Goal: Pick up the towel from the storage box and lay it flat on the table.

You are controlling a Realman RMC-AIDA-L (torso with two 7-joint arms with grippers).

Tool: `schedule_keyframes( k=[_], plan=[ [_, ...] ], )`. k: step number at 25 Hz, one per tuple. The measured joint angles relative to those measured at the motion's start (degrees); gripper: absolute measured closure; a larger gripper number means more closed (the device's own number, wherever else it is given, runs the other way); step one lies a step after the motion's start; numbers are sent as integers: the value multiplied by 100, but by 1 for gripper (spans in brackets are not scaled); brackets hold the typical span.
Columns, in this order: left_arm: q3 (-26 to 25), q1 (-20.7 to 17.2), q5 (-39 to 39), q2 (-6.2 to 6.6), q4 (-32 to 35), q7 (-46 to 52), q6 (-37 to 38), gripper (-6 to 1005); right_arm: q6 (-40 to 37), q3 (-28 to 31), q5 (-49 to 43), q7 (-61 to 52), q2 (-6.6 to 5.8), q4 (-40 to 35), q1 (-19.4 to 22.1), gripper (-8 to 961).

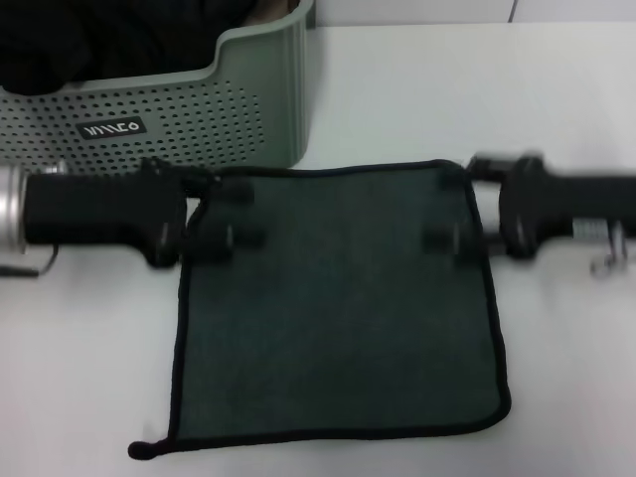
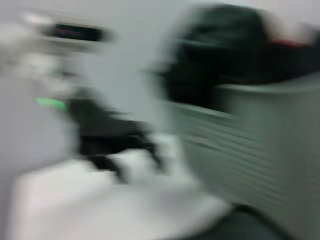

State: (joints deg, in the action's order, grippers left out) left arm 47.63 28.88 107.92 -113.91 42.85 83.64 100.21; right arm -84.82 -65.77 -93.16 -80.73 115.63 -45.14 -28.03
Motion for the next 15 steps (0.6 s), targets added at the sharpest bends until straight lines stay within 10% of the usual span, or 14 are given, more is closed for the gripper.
schedule_keyframes(
  k=[7, 15],
  plan=[
    [-8, -568, -710, -58, -337, -1492, 1259, 442, -1673, -683, 1696, 1059, 65, 446, 676, 63],
    [13, -751, -774, -19, -375, -1739, 1573, 439, -1588, -1743, 2340, 1489, 65, 670, 729, 63]
  ],
)
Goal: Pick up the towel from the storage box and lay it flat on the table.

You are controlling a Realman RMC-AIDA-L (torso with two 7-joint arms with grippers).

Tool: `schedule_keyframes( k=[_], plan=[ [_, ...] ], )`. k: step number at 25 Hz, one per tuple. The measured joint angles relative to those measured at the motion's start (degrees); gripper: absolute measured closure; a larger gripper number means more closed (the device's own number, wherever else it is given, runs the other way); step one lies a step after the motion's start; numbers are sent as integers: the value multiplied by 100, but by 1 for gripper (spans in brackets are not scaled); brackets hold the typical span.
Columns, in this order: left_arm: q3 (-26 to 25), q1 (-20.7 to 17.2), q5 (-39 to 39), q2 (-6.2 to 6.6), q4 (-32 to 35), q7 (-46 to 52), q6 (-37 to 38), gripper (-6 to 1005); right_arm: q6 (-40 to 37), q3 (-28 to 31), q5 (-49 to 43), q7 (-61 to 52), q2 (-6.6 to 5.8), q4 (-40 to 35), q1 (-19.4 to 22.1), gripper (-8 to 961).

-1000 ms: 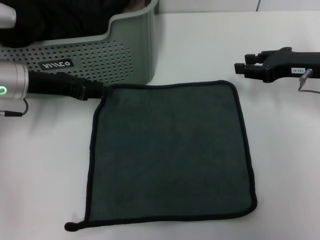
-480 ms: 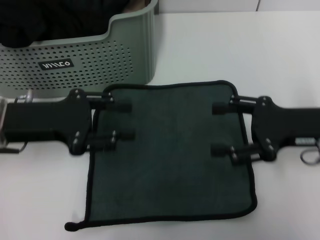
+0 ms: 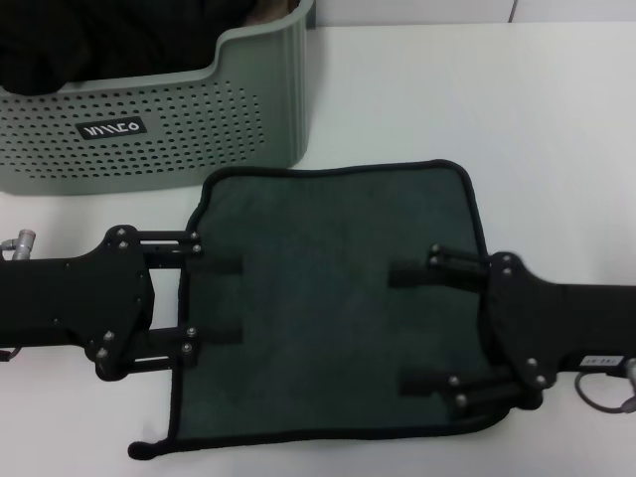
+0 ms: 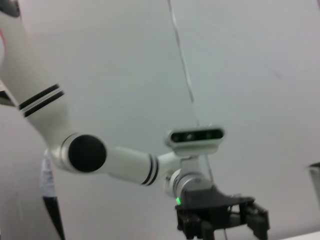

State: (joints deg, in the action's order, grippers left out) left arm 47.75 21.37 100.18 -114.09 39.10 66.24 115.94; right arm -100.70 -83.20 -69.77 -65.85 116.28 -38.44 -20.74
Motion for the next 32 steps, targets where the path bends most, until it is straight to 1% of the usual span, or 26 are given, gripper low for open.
schedule_keyframes(
  k=[4, 9, 14, 18, 23, 25, 32],
  plan=[
    [-2, 35, -3, 12, 1, 0, 29, 438, 112, -179, 16, -27, 0, -15, -85, 63],
    [-79, 50, -9, 54, -50, -33, 31, 437, 132, -209, 51, -39, 0, -7, -166, 63],
    [-91, 116, -8, 114, -260, -66, -6, 438, 158, -206, 94, -43, 0, -9, -223, 63],
    [-115, 112, -9, 112, -294, -68, -23, 438, 153, -185, 97, -65, -10, -26, -229, 63],
    [-239, 118, 9, 95, -406, -16, -33, 437, 149, -163, 105, -105, -54, -51, -286, 63],
    [-250, 149, 23, 112, -509, -26, -33, 437, 144, -160, 100, -113, -58, -24, -312, 63],
    [-213, 107, 115, 92, -531, -224, -11, 438, 163, -137, 89, -141, -61, -10, -361, 63]
  ],
)
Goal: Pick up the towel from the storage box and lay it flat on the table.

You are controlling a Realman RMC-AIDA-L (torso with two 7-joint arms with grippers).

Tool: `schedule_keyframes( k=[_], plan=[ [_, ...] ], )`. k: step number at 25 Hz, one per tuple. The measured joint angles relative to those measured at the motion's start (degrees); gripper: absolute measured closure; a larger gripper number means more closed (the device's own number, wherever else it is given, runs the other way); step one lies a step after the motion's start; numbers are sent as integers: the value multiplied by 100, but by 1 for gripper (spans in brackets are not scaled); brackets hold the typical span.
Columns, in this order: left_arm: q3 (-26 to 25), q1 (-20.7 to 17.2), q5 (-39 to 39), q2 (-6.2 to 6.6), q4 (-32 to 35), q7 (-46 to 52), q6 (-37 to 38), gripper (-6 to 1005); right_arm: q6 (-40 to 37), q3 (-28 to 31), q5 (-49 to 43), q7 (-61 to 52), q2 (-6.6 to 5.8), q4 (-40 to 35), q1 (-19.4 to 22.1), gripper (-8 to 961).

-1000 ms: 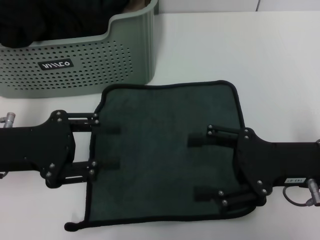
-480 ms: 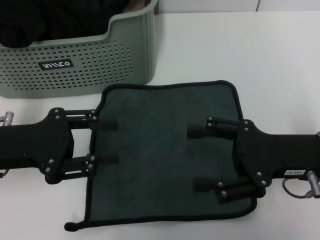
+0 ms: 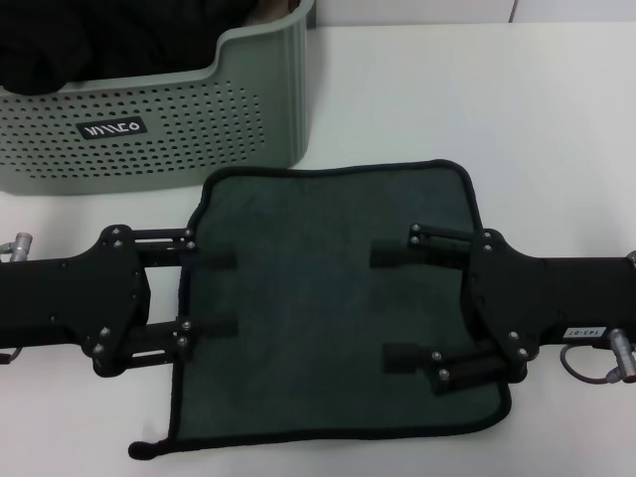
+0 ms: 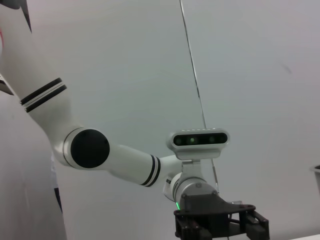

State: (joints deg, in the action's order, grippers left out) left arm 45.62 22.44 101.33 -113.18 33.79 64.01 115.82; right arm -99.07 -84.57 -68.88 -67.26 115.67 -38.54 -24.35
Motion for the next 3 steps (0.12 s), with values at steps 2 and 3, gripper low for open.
schedule_keyframes(
  k=[2, 3],
  plan=[
    [-13, -1, -11, 13, 0, -1, 6, 438, 14, 18, -2, -1, 3, 9, 0, 63],
    [-21, -2, -25, 19, 8, -2, 9, 438, 31, 22, -6, -3, 5, 14, -6, 63]
  ],
)
